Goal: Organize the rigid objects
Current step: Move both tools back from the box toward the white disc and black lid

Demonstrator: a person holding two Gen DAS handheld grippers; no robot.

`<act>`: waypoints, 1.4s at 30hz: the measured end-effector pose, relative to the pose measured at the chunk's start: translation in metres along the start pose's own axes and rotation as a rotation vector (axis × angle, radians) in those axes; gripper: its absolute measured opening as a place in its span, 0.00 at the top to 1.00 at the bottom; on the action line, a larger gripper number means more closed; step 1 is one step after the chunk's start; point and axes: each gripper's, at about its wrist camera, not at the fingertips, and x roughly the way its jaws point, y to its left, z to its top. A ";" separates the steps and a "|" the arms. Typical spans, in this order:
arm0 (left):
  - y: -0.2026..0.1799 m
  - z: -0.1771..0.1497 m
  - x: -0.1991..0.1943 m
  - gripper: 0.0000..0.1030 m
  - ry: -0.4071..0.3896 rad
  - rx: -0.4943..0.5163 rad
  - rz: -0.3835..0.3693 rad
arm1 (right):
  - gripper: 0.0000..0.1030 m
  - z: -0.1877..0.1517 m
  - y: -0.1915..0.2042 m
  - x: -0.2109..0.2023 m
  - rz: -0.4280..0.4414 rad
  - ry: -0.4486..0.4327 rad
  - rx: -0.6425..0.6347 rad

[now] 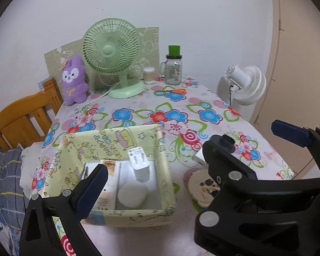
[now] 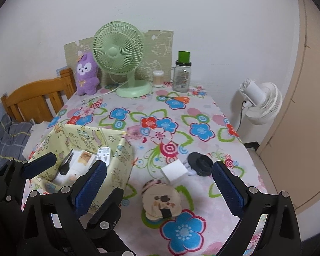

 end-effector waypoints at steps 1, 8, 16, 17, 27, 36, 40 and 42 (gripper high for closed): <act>-0.002 0.000 0.000 0.00 -0.002 0.003 -0.003 | 0.02 0.000 -0.002 -0.001 -0.005 0.000 0.004; -0.016 0.002 0.000 0.00 -0.013 0.015 -0.002 | 0.02 -0.004 -0.019 -0.004 -0.033 -0.007 0.030; -0.025 0.001 0.002 0.00 -0.020 0.007 0.008 | 0.01 -0.008 -0.032 -0.007 -0.027 -0.035 0.018; -0.027 0.001 0.003 0.00 -0.019 0.013 0.008 | 0.01 -0.008 -0.033 -0.007 -0.031 -0.036 0.016; -0.047 -0.002 0.014 0.00 -0.015 0.032 0.000 | 0.00 -0.016 -0.055 0.001 -0.054 -0.035 0.033; -0.064 -0.006 0.031 0.00 -0.004 0.062 -0.007 | 0.00 -0.025 -0.070 0.014 -0.067 -0.014 0.036; -0.071 -0.009 0.037 0.00 0.007 0.065 -0.016 | 0.00 -0.029 -0.074 0.020 -0.067 -0.009 0.025; -0.072 -0.011 0.041 0.00 0.020 0.057 -0.031 | 0.00 -0.030 -0.077 0.024 -0.066 -0.006 0.020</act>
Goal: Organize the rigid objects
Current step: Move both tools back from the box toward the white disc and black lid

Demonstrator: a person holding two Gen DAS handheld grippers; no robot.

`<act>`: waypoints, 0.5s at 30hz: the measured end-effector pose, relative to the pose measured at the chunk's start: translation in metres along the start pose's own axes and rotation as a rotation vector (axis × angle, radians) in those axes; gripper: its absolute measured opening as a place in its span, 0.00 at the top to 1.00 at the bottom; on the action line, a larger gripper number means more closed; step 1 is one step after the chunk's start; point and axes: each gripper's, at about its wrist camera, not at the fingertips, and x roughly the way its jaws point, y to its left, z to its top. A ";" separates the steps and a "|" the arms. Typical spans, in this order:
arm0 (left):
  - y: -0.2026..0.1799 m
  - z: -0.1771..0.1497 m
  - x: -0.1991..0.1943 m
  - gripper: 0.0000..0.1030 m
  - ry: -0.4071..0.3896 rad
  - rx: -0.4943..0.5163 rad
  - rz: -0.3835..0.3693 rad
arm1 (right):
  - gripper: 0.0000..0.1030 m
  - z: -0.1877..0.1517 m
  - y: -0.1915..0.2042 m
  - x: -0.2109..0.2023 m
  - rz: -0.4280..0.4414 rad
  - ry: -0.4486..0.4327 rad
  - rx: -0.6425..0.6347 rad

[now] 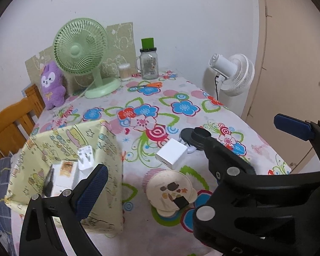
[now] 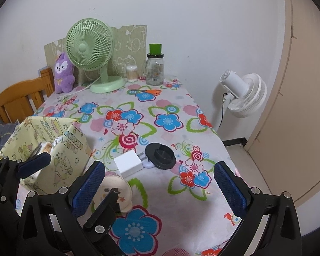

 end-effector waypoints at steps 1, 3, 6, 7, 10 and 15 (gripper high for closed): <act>-0.001 -0.001 0.002 0.00 0.005 -0.003 -0.008 | 0.00 -0.001 -0.001 0.002 0.001 0.002 -0.002; -0.004 -0.003 0.005 0.00 0.006 -0.008 -0.017 | 0.00 -0.004 -0.003 0.005 0.007 0.006 -0.005; -0.009 -0.007 0.008 0.00 -0.005 -0.005 -0.016 | 0.00 -0.008 -0.007 0.011 0.012 0.013 -0.005; -0.011 -0.008 0.009 0.00 -0.004 -0.003 -0.016 | 0.00 -0.009 -0.008 0.013 0.014 0.019 -0.006; -0.017 -0.011 0.014 0.00 0.000 0.001 -0.022 | 0.00 -0.013 -0.012 0.021 0.017 0.028 -0.009; -0.024 -0.018 0.018 0.00 -0.045 -0.012 0.022 | 0.00 -0.019 -0.016 0.030 0.023 0.022 -0.016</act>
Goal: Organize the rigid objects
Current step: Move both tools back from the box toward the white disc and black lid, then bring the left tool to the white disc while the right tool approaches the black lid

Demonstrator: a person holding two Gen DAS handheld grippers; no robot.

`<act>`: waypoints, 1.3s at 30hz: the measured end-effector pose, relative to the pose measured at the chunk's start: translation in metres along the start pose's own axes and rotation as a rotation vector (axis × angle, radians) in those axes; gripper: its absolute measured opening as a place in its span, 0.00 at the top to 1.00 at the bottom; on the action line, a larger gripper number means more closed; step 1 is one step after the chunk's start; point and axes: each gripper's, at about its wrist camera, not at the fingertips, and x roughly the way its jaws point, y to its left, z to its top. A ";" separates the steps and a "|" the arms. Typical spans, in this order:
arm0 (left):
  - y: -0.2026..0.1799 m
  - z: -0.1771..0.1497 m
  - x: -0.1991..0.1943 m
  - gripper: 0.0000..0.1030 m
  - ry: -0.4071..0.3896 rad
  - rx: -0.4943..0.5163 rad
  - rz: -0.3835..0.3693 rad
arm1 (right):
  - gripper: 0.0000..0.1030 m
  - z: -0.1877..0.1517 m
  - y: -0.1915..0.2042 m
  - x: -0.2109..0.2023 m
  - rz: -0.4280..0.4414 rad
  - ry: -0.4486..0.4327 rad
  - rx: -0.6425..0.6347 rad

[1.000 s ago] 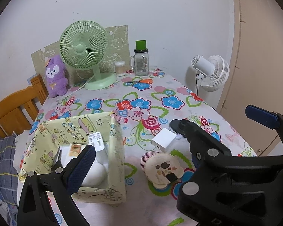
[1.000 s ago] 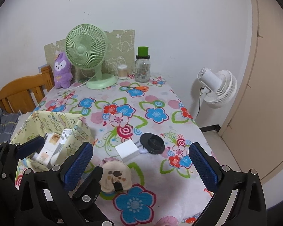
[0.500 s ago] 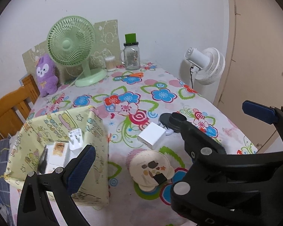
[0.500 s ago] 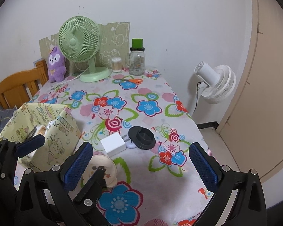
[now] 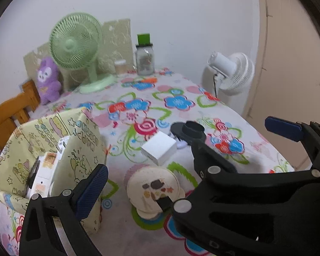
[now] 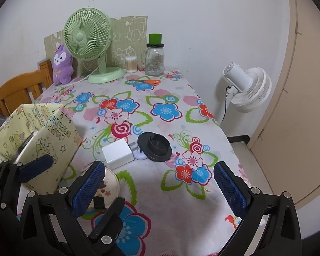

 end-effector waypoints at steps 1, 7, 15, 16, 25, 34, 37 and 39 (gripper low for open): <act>-0.002 -0.001 0.000 0.00 -0.007 0.002 0.005 | 0.00 -0.001 -0.001 0.002 0.003 0.001 0.000; -0.004 -0.005 0.012 0.01 0.046 -0.043 -0.040 | 0.00 -0.008 -0.009 0.011 0.015 0.006 0.015; -0.009 -0.015 0.033 0.01 0.087 -0.032 -0.011 | 0.00 -0.018 -0.011 0.028 -0.012 0.031 -0.027; -0.009 -0.016 0.036 0.01 0.092 -0.030 -0.009 | 0.00 -0.019 -0.012 0.031 -0.012 0.036 -0.023; -0.005 -0.020 0.057 0.02 0.137 -0.050 0.011 | 0.00 -0.025 -0.013 0.050 -0.016 0.066 -0.018; -0.003 -0.019 0.068 0.03 0.153 -0.041 0.056 | 0.00 -0.023 -0.012 0.064 -0.011 0.088 -0.028; -0.003 -0.020 0.070 0.03 0.162 -0.044 0.065 | 0.00 -0.022 -0.011 0.067 -0.011 0.091 -0.038; -0.003 -0.020 0.070 0.03 0.160 -0.047 0.069 | 0.00 -0.023 -0.011 0.068 -0.006 0.091 -0.037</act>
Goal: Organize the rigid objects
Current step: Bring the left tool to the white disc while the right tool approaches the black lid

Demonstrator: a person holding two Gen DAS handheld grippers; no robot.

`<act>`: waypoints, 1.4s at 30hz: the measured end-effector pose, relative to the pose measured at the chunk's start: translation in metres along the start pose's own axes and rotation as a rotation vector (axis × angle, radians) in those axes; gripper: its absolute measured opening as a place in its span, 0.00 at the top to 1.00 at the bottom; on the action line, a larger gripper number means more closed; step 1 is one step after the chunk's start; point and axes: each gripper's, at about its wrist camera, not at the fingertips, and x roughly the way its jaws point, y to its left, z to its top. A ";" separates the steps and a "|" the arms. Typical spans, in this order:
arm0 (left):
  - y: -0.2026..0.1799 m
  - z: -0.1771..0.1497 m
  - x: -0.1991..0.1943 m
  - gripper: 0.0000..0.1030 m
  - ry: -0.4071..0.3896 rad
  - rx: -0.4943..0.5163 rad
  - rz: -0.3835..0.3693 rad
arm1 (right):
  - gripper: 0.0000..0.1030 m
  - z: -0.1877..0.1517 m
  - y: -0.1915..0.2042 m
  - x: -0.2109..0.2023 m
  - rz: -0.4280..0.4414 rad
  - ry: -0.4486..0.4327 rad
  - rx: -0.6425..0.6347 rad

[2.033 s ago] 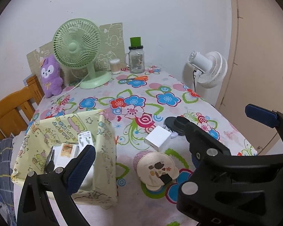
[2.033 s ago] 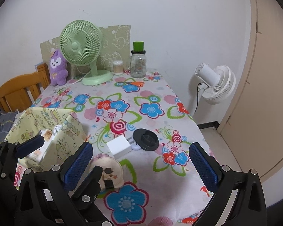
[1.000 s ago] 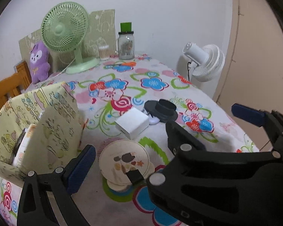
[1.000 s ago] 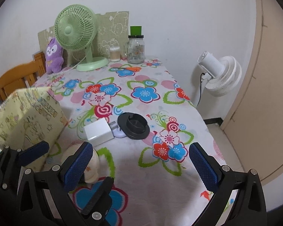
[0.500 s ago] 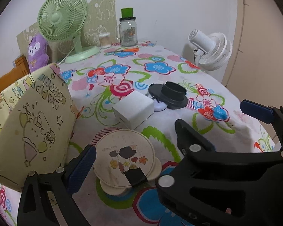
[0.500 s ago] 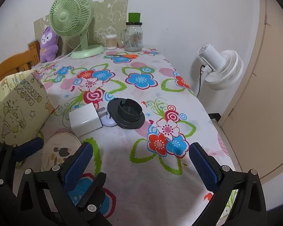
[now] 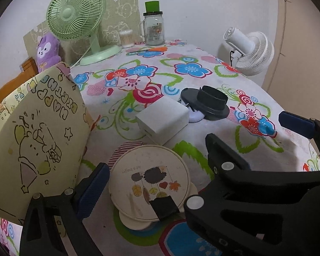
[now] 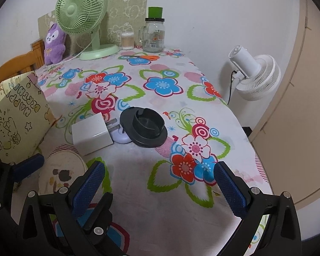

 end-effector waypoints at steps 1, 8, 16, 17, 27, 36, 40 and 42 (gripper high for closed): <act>0.000 0.000 0.000 0.02 -0.001 0.001 0.002 | 0.00 0.000 -0.001 0.001 0.002 0.001 0.003; 0.000 -0.002 0.000 0.03 -0.013 0.006 0.003 | 0.00 -0.004 -0.007 0.006 0.018 0.019 0.046; -0.004 -0.002 -0.004 0.19 -0.045 0.013 0.011 | 0.00 -0.001 -0.006 0.011 0.034 0.011 0.021; -0.004 -0.002 -0.004 0.20 -0.047 0.012 0.014 | 0.00 0.000 -0.007 0.012 0.034 0.013 0.017; -0.001 0.011 0.003 0.27 -0.012 0.007 0.002 | 0.02 0.018 -0.005 0.019 0.051 0.013 -0.072; 0.006 0.006 0.004 0.09 0.046 -0.070 0.027 | 0.12 0.031 0.000 0.032 0.093 0.031 -0.122; 0.002 0.007 0.000 0.25 0.049 -0.060 -0.018 | 0.12 0.031 -0.002 0.035 0.130 0.042 -0.111; 0.002 0.008 0.000 0.26 0.050 -0.048 -0.023 | 0.12 0.031 -0.004 0.037 0.126 0.047 -0.098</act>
